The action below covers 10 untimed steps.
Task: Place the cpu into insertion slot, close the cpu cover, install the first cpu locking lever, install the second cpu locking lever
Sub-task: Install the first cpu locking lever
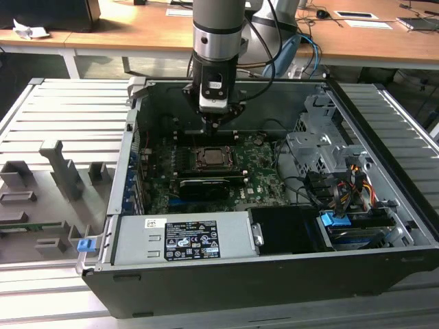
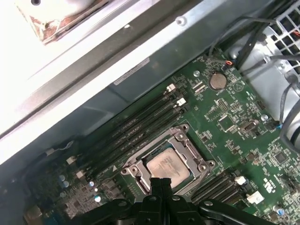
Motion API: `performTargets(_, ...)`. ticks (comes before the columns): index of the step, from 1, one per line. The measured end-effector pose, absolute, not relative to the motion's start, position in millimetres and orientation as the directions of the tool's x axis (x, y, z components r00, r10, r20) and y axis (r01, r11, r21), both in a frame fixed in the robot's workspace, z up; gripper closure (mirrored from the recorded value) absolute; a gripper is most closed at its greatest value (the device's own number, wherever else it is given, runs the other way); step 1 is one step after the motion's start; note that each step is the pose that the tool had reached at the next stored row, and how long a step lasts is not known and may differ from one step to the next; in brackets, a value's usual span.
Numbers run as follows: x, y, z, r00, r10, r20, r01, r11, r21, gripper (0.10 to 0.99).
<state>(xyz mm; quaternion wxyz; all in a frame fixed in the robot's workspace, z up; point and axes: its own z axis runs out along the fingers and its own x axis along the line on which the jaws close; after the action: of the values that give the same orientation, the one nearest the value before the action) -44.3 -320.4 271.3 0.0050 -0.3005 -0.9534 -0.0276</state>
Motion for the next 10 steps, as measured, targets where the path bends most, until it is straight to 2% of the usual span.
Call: performTargets(10, -44.3, -320.4, 271.3, -0.872, 0.488, 0.026, 0.489, 0.871, 0.05, 0.98)
